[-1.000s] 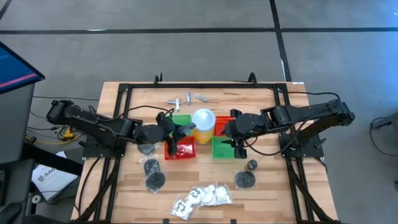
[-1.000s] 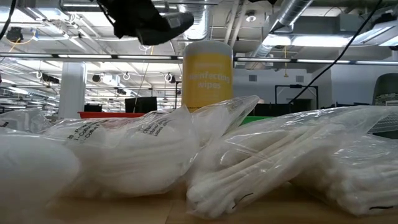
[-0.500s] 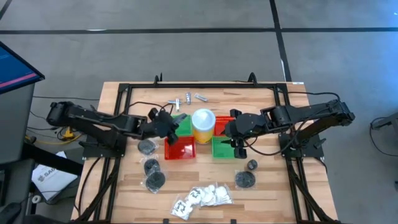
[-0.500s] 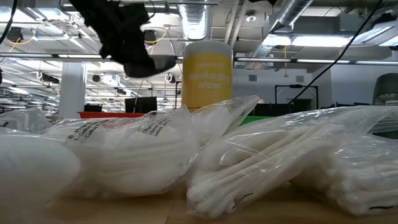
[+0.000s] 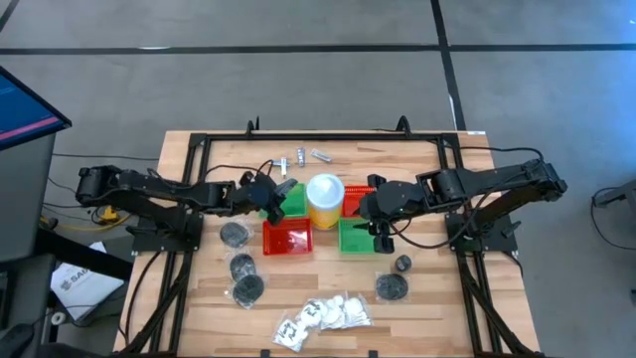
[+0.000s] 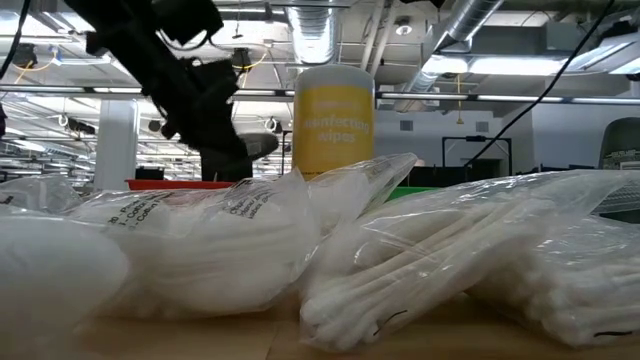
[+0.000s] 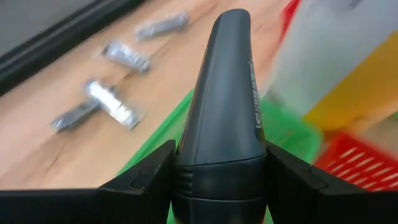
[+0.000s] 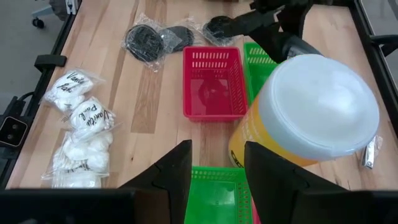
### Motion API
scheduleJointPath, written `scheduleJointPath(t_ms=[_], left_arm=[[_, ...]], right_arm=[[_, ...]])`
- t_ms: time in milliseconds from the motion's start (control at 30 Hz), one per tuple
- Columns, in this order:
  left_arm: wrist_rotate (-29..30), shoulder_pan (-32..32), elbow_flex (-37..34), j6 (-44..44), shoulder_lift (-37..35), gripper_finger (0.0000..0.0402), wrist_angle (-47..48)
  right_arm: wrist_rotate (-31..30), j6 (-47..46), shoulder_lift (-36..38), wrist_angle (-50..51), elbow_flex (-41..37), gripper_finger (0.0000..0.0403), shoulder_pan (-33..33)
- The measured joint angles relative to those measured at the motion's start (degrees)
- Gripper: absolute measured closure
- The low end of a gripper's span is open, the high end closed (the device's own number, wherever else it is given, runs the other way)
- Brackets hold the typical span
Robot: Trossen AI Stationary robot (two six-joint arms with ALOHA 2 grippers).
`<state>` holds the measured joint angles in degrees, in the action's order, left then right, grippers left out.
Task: Pick & Place Travel size toiletries
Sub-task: Put the black deodorant into the left green bin
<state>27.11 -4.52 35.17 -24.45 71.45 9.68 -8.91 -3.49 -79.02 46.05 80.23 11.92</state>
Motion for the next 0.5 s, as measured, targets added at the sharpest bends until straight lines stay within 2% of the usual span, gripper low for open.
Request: scheduleJointPath(t_ms=[267, 500], left_arm=[[-5.1, -2.0, -0.6, 1.8, 6.3, 0.0213, -3.0], [-6.1, -2.1, -0.6, 3.3, 11.9, 0.0213, -6.6]], right_arm=[[0.0, -0.2, 0.0, -0.3, 0.0, 0.0269, 0.0], [0.0, -0.1, 0.0, -0.1, 0.0, 0.0272, 0.0]])
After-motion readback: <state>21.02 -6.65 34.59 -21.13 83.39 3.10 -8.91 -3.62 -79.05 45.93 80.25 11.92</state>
